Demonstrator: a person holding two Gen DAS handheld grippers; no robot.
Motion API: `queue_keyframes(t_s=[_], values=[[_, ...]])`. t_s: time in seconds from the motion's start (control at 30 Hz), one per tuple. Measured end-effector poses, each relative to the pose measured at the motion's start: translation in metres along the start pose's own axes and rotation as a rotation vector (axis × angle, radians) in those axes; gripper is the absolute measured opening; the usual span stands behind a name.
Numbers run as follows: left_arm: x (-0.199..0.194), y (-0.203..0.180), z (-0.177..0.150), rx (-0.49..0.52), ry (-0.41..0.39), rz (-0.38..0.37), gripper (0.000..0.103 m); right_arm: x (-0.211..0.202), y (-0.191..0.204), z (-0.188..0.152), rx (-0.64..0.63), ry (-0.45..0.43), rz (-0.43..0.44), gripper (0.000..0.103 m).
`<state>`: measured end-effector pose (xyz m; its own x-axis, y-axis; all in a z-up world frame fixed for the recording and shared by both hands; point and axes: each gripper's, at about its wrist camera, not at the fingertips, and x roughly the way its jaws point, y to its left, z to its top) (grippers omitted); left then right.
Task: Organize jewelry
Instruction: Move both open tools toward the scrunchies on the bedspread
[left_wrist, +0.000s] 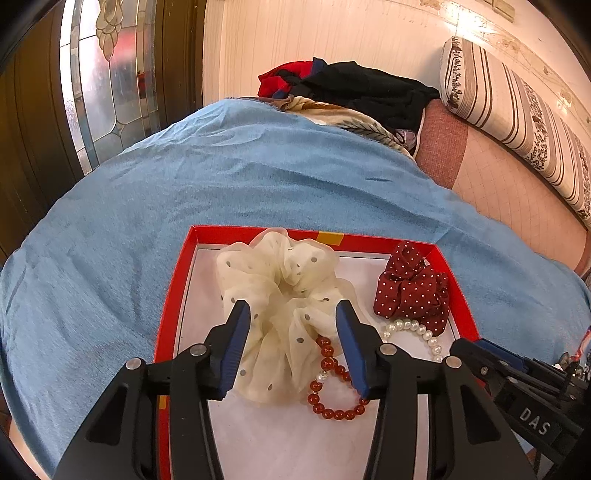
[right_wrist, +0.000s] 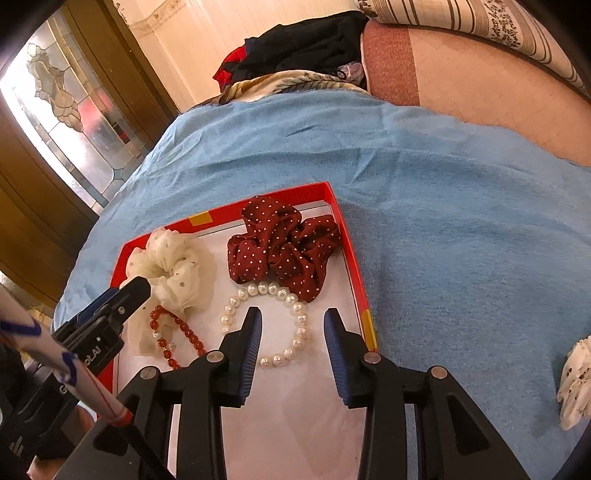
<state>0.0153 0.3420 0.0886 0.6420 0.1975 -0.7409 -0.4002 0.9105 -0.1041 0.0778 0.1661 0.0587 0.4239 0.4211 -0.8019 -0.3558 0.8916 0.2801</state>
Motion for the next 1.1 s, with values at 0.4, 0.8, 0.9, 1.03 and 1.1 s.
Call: queue_keyframes(t_s=[0.4,0.8,0.9,1.03,1.1], values=[[-0.015,-0.015,-0.001,0.025,-0.067,-0.04,0.05,-0.045,-0.019,-0.038,0.01,-0.013,0.01,0.038],[-0.052,-0.069,-0.054,0.128,-0.092,-0.185,0.05,-0.128,-0.101,-0.133,0.078,-0.032,-0.06,0.038],[-0.066,-0.095,-0.08,0.177,-0.068,-0.227,0.05,-0.148,-0.133,-0.154,0.128,-0.044,-0.084,0.038],[-0.086,-0.131,-0.113,0.246,-0.026,-0.307,0.05,-0.171,-0.174,-0.166,0.214,-0.082,-0.102,0.038],[-0.097,-0.154,-0.129,0.303,-0.008,-0.348,0.05,-0.183,-0.195,-0.169,0.266,-0.11,-0.107,0.038]])
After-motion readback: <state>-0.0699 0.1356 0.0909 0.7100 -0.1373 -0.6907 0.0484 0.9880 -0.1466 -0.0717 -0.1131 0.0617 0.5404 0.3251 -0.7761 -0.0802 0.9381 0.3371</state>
